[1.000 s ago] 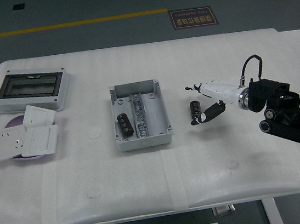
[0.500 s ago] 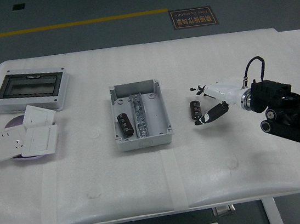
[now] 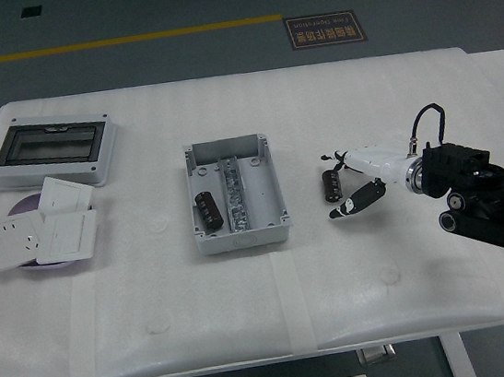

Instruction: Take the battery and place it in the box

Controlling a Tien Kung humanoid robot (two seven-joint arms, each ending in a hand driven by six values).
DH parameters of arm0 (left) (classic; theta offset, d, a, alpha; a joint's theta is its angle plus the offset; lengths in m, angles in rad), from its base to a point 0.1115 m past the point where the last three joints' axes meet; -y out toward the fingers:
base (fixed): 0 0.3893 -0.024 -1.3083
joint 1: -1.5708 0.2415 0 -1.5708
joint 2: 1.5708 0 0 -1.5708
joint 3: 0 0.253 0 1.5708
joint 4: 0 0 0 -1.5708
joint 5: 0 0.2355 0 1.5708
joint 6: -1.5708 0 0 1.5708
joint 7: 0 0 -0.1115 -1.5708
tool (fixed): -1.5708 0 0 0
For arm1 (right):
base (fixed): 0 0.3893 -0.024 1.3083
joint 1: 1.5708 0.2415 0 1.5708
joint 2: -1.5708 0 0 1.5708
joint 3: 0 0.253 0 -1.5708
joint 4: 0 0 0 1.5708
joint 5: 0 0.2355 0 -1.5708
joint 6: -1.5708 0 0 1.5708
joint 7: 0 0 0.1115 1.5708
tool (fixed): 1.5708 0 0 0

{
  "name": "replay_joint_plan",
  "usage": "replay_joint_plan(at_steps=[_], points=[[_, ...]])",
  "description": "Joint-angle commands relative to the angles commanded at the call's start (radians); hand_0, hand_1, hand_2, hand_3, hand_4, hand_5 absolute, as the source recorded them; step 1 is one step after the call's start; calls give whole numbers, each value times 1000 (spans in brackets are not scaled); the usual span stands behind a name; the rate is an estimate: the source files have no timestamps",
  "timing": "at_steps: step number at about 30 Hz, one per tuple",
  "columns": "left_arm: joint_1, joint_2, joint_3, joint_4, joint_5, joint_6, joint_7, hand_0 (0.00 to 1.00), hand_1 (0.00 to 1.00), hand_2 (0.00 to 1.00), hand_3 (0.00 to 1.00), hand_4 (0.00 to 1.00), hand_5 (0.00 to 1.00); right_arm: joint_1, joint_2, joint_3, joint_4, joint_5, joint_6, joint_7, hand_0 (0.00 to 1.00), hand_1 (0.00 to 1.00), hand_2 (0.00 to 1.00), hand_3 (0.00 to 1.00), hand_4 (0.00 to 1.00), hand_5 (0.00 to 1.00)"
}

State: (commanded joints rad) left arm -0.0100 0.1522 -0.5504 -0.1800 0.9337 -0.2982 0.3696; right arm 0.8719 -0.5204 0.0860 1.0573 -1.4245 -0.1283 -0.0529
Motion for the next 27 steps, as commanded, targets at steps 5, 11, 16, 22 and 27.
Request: replay_joint_plan(at_steps=[5, 11, 16, 22, 27], points=[[-2, 1, 7, 0, -6, 4, -7, 729, 674, 489, 506, 315, 2, -6, 3, 0, 0, 2, -8, -2, 869, 743, 747, 816, 842, 456], [-2, 2, 10, 0, -7, 7, -14, 726, 675, 486, 507, 322, 2, -16, 5, -1, -2, 0, -13, -3, 831, 700, 680, 637, 680, 345], [-2, 3, 13, 0, -12, 8, -19, 726, 675, 486, 507, 322, 2, -20, 6, -2, -3, 0, -15, -2, 831, 700, 680, 637, 680, 345], [-2, 5, 10, 0, -11, 11, -25, 726, 674, 486, 507, 324, 2, -22, 5, -4, -2, 1, -15, -1, 824, 684, 644, 621, 638, 316], [-4, 4, 8, 0, -9, 14, -30, 727, 670, 484, 507, 325, 2, -20, -4, 13, 9, -4, -16, 0, 810, 671, 620, 605, 610, 294]])
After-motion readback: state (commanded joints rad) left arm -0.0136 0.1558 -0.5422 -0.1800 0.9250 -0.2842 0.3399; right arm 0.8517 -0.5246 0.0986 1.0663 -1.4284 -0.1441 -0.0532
